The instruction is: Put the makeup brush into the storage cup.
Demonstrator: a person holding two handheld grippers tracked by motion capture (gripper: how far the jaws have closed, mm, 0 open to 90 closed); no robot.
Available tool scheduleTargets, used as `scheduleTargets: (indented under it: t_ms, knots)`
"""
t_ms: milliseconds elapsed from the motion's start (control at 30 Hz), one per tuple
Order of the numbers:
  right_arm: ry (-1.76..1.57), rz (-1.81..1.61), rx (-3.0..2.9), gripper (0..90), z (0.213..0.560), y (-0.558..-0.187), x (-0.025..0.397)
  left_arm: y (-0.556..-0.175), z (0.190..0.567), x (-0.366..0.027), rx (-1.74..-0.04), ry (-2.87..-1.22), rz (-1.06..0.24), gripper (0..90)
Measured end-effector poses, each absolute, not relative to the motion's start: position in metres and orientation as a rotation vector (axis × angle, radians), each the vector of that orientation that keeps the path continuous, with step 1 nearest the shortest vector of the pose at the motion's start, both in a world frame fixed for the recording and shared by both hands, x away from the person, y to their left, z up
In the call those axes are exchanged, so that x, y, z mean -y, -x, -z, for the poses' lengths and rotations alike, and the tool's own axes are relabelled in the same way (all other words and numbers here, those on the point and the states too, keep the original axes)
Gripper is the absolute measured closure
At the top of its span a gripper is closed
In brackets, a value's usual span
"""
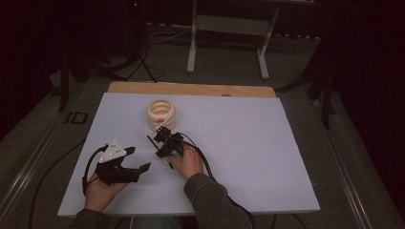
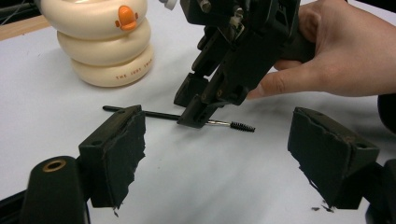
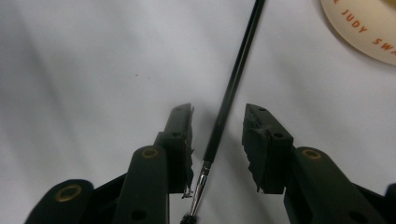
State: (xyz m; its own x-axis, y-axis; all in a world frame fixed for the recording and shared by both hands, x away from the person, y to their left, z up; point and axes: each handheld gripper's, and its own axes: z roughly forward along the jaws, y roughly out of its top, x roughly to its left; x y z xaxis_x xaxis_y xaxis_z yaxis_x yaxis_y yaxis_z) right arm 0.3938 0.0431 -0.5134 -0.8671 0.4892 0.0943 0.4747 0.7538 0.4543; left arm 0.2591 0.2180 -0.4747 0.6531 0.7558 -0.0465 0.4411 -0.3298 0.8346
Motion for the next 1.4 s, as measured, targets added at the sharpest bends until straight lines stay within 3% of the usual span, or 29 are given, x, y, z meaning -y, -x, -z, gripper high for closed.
scheduleTargets:
  t_ms: [567,1000,1400]
  knots:
    - [-0.837,-0.621,-2.806,85.2,0.518,-0.381,-0.055,-0.260,0.474,-0.220,-0.940,-1.968,-0.444,19.8]
    - [-0.869,-0.667,-2.800,85.7,0.516,-0.385,-0.048,-0.260,0.474,-0.222,-0.940,-1.968,-0.447,19.8]
    - [-0.812,-0.804,-2.795,85.7,0.491,-0.388,-0.019,-0.258,0.469,-0.218,-0.911,-1.972,-0.446,20.3]
